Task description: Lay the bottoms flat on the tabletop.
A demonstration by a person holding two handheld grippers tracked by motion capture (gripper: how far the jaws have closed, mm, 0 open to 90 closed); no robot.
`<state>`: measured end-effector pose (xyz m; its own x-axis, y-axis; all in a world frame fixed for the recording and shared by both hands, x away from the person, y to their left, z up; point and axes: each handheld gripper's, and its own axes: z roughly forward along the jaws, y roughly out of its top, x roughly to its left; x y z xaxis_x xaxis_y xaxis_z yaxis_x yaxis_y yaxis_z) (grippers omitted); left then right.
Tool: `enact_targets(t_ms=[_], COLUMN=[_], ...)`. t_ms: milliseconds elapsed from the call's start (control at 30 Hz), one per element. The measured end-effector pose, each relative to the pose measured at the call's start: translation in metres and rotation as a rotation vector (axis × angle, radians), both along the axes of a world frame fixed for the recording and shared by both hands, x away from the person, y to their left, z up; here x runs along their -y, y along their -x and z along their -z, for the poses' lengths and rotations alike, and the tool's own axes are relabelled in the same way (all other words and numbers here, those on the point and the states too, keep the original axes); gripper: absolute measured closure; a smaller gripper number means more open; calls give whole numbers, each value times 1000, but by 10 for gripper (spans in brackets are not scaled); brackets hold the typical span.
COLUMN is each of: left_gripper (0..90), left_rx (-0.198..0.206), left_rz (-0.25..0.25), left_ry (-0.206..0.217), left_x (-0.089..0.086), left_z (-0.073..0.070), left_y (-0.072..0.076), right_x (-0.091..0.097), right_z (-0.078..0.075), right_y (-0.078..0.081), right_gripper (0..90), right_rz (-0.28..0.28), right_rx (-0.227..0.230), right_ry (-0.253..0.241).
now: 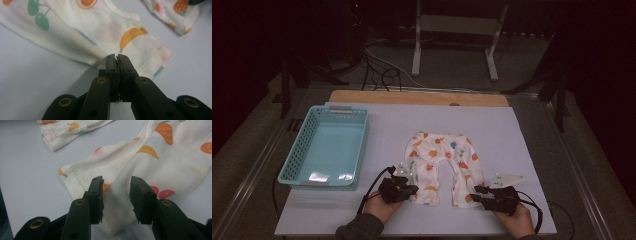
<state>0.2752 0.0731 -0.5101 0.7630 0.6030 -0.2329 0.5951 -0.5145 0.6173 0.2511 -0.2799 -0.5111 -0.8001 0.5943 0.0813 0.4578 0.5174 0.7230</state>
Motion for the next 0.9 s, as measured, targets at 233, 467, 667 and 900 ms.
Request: enact_targets(t_ms=[233,467,667,900], left_gripper=[870,862,863,803], left_rx=[10,20,28,47], left_rz=[9,9,14,-1], left_ry=[14,32,33,42], left_x=[-1,-4,-3,-12], left_z=[-2,-5,-7,-12], left_y=[-1,-3,-2,-5], right_x=[1,1,2,2], right_z=[-4,-4,-5,-4], right_y=[-1,-1,0,0], right_gripper=[611,582,559,555], right_rz=[15,10,14,12], right_rx=[8,15,20,20], right_ry=[-31,-29,-37,-26])
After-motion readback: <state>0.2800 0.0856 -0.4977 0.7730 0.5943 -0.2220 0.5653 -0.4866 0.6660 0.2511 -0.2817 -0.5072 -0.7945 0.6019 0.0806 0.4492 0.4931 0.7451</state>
